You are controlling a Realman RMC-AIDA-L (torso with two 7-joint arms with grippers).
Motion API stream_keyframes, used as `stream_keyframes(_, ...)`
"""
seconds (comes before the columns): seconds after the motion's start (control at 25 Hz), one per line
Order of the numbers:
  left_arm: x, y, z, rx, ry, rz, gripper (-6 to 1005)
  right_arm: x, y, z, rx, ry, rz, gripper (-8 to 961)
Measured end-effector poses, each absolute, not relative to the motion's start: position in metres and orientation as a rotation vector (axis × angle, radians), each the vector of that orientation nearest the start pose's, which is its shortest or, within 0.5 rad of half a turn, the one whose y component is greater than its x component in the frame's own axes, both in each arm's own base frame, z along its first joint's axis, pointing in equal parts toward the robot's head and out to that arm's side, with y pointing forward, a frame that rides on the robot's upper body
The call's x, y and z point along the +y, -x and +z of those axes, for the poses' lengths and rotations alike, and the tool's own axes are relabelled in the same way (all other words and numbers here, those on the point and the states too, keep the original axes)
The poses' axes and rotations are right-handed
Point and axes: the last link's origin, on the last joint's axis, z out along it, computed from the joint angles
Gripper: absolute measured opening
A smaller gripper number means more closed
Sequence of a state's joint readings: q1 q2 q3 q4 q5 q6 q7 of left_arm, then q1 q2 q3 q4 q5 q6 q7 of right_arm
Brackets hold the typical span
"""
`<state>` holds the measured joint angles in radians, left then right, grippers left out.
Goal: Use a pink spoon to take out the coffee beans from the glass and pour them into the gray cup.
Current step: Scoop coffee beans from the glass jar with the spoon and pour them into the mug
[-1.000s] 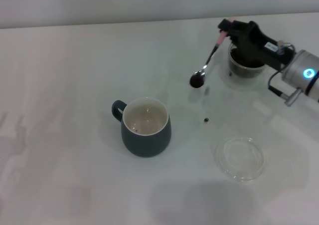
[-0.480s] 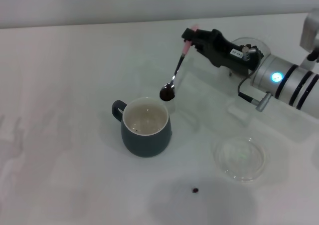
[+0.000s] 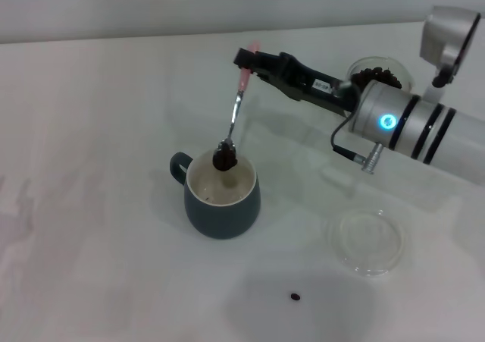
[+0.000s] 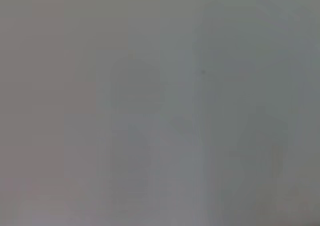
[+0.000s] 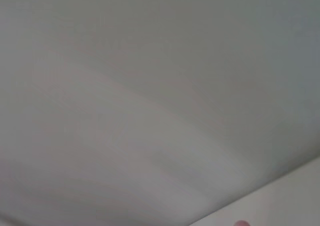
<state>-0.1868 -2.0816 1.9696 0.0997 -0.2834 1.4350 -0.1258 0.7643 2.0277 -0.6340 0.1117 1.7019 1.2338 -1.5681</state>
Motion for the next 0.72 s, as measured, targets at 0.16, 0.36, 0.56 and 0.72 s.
stream_keyframes(0.16, 0.234, 0.361, -0.012, -0.391, 1.693, -0.650, 370, 0.367, -0.224, -0.066, 1.515, 2.133, 1.295, 146)
stream_keyframes(0.36, 0.233, 0.362, -0.013, -0.395, 1.694, -0.646, 370, 0.363, -0.209, -0.063, 1.219, 2.298, 1.306, 146)
stream_keyframes(0.56, 0.232, 0.362, -0.013, -0.396, 1.693, -0.645, 370, 0.361, -0.207, -0.063, 1.119, 2.336, 1.292, 146)
stream_keyframes(0.72, 0.232, 0.362, -0.013, -0.396, 1.694, -0.645, 370, 0.361, -0.207, -0.064, 1.097, 2.344, 1.282, 146)
